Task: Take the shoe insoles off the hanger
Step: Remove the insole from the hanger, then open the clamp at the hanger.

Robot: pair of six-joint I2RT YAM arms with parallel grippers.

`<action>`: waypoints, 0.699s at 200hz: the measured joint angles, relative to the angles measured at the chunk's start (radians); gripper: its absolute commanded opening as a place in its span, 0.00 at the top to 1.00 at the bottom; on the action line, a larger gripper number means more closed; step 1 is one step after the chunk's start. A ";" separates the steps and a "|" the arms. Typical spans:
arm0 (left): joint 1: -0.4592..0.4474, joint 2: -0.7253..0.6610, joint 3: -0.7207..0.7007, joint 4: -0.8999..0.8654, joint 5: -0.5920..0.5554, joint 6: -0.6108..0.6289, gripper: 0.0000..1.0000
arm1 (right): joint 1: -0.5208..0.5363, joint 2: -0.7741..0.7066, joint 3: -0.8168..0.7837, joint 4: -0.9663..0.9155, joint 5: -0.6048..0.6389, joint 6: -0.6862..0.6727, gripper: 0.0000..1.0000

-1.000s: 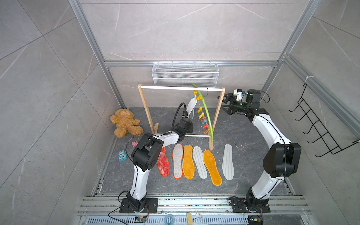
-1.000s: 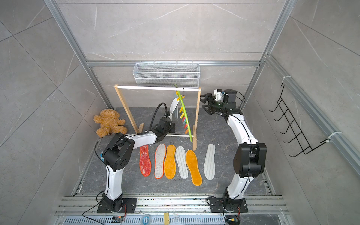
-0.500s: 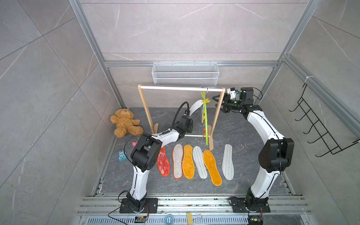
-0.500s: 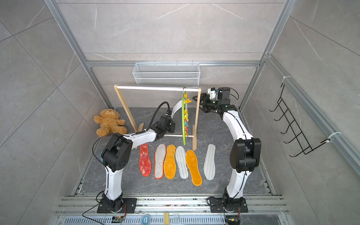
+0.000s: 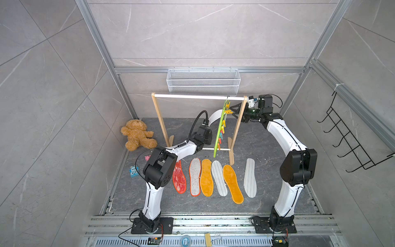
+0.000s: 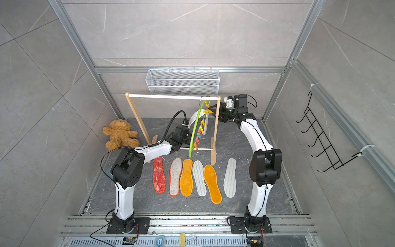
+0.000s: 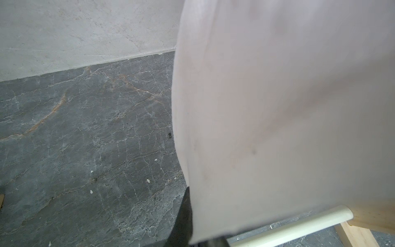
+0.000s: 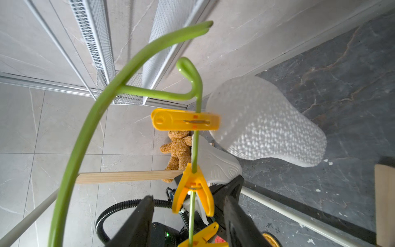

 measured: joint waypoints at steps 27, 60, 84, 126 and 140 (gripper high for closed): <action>0.000 -0.010 0.000 0.000 0.000 0.000 1.00 | 0.002 0.007 0.000 0.000 0.007 0.008 0.48; 0.000 -0.013 0.000 0.000 0.000 0.000 1.00 | 0.011 0.011 0.009 0.001 0.007 0.026 0.57; 0.000 -0.013 0.000 0.000 0.000 0.000 1.00 | 0.013 0.011 0.011 0.001 0.008 0.033 0.63; 0.000 -0.013 -0.002 0.000 0.000 0.000 1.00 | 0.013 0.018 0.011 0.002 0.007 0.046 0.71; 0.000 -0.013 -0.005 0.000 0.000 0.000 1.00 | 0.013 0.023 0.011 0.005 0.007 0.049 0.74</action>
